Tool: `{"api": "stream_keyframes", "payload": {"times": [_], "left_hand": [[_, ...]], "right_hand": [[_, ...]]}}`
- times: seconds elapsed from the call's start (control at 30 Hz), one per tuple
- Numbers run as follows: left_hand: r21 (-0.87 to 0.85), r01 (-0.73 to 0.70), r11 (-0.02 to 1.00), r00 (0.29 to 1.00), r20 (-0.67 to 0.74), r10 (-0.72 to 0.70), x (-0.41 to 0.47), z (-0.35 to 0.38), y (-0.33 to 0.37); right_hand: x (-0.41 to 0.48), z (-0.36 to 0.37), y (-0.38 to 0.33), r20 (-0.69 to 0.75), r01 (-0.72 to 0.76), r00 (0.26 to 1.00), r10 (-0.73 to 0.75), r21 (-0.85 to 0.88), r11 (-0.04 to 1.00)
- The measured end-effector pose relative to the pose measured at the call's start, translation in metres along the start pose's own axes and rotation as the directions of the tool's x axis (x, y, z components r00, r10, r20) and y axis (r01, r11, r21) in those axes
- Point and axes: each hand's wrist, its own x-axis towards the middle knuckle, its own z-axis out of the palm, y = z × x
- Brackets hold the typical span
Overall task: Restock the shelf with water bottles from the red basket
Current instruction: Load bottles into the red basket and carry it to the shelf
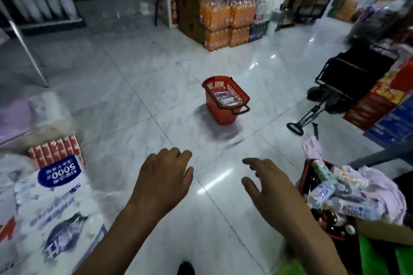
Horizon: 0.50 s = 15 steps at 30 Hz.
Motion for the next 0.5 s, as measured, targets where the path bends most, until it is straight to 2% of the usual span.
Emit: {"api": "stream_keyframes", "payload": {"times": [0.2, 0.4, 0.5], "left_hand": [[-0.052, -0.054, 0.997, 0.997, -0.059, 0.051, 0.13, 0.009, -0.015], [-0.013, -0.109, 0.994, 0.994, -0.018, 0.109, 0.257, 0.046, -0.026], [0.049, -0.106, 0.993, 0.994, -0.006, 0.106, 0.324, 0.055, -0.024]], "right_hand": [[0.115, -0.021, 0.017, -0.098, -0.071, 0.992, 0.077, 0.057, 0.996], [0.242, -0.028, 0.057, -0.094, -0.117, 0.988, 0.125, 0.088, 0.989], [0.313, -0.038, 0.074, -0.084, -0.146, 0.983, 0.161, 0.163, 0.976]]}}
